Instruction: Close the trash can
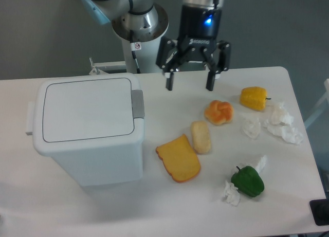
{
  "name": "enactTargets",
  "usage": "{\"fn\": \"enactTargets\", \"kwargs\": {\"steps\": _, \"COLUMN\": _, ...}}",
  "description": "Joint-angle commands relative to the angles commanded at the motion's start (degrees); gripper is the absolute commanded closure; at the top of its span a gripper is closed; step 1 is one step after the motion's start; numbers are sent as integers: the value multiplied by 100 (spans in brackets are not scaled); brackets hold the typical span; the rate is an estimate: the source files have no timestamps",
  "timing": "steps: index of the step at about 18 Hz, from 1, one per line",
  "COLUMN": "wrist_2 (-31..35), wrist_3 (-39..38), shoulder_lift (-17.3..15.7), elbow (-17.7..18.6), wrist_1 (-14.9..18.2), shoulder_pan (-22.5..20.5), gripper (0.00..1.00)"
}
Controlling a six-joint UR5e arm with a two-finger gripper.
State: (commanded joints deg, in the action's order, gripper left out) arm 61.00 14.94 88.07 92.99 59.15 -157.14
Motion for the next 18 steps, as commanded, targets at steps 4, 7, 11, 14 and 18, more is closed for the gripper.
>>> {"fn": "enactTargets", "kwargs": {"steps": 4, "wrist_2": 35, "wrist_3": 613, "shoulder_lift": 18, "elbow": 0, "wrist_1": 44, "shoulder_pan": -466, "gripper": 0}}
{"fn": "enactTargets", "kwargs": {"steps": 7, "wrist_2": 516, "wrist_3": 1868, "shoulder_lift": 26, "elbow": 114, "wrist_1": 157, "shoulder_pan": -739, "gripper": 0}}
{"fn": "enactTargets", "kwargs": {"steps": 11, "wrist_2": 1124, "wrist_3": 3284, "shoulder_lift": 79, "elbow": 141, "wrist_1": 412, "shoulder_pan": -1204, "gripper": 0}}
{"fn": "enactTargets", "kwargs": {"steps": 14, "wrist_2": 1405, "wrist_3": 4120, "shoulder_lift": 79, "elbow": 254, "wrist_1": 483, "shoulder_pan": -1634, "gripper": 0}}
{"fn": "enactTargets", "kwargs": {"steps": 18, "wrist_2": 2063, "wrist_3": 4990, "shoulder_lift": 53, "elbow": 387, "wrist_1": 772, "shoulder_pan": -1890, "gripper": 0}}
